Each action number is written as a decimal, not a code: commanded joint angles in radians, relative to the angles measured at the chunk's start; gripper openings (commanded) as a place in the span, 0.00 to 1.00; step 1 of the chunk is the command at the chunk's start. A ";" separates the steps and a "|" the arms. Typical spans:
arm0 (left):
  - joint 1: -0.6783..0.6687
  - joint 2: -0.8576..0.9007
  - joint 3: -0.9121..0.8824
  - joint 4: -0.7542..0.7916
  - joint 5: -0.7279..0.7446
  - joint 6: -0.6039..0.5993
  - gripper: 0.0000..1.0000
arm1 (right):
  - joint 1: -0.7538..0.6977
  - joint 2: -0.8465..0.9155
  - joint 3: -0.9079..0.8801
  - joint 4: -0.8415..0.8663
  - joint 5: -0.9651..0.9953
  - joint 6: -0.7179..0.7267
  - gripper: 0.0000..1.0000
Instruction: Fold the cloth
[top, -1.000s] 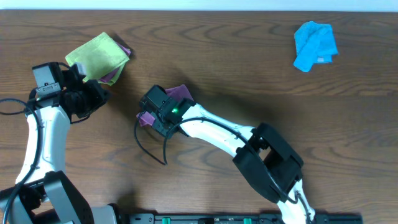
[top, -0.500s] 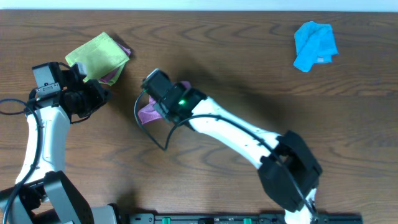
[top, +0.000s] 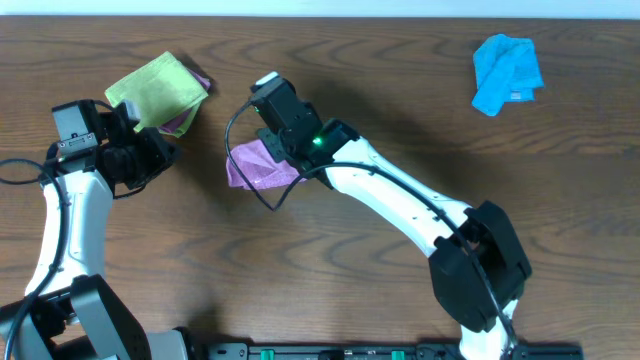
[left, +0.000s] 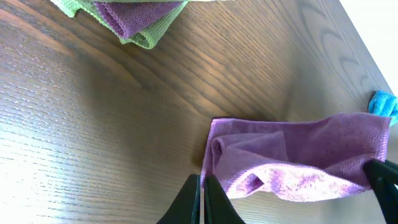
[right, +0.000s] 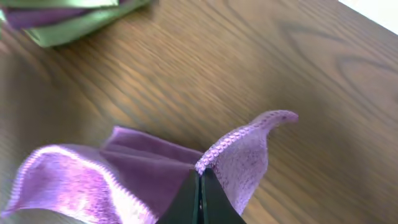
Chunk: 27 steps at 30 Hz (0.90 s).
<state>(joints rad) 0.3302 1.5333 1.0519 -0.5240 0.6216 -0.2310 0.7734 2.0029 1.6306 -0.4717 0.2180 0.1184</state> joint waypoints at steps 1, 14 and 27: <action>0.003 -0.018 0.030 -0.003 0.008 0.019 0.06 | 0.000 -0.002 0.013 0.008 -0.024 0.015 0.01; 0.003 -0.018 0.030 0.000 0.008 0.018 0.06 | -0.130 -0.002 0.013 -0.418 0.330 0.333 0.01; 0.003 -0.018 0.030 0.000 0.030 0.018 0.06 | -0.232 -0.002 0.013 -0.772 0.354 0.629 0.52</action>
<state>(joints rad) 0.3302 1.5333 1.0519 -0.5236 0.6296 -0.2310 0.5495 2.0029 1.6337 -1.2411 0.5419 0.6827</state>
